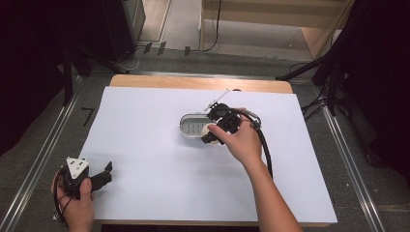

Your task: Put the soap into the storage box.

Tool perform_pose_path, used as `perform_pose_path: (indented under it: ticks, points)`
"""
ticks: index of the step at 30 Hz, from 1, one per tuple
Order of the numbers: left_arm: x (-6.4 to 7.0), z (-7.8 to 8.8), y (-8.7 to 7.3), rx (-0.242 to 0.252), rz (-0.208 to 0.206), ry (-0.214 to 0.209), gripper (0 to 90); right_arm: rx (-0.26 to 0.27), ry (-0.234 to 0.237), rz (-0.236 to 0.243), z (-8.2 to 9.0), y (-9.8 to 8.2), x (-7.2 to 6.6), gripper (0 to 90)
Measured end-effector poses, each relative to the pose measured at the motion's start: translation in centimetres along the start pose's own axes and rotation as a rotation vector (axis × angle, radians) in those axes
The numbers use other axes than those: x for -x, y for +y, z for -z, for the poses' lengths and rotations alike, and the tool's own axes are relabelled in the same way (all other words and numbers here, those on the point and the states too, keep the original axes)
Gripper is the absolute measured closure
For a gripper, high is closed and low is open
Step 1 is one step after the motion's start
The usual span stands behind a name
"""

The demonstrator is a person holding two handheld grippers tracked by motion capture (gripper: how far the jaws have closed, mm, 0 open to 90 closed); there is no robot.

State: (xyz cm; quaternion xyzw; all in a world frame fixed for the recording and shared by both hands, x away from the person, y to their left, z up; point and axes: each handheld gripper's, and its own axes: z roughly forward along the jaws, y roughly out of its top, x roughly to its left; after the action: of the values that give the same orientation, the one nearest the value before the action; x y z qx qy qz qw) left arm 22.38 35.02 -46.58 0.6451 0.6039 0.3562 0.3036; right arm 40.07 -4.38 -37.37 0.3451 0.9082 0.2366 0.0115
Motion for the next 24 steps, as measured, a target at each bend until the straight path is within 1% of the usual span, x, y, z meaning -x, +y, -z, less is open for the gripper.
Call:
perform_pose_path:
  ticks: [7,13,16,19,22,24]
  points:
    - [0.0,0.0,0.0,-0.002,0.001,-0.002,14.1,-0.004,0.001,0.008,-0.5,1.1,-0.2,24.7]
    - [0.0,0.0,0.0,-0.002,0.001,-0.001,14.1,-0.007,-0.002,0.002,-1.1,1.8,-0.2,24.6]
    - [0.0,0.0,0.0,-0.002,0.003,0.0,14.1,-0.005,-0.005,0.008,-1.3,2.0,-0.2,24.7]
    - [0.0,0.0,0.0,-0.003,0.0,0.0,14.1,-0.008,-0.007,0.0,-1.4,2.3,-0.1,24.7]
    - [0.0,0.0,0.0,-0.003,0.001,0.001,14.1,-0.012,-0.014,0.005,-1.5,2.7,0.1,24.7]
    - [0.0,0.0,0.0,-0.003,0.001,0.001,14.1,-0.011,-0.015,0.0,-1.5,2.9,0.1,24.7]
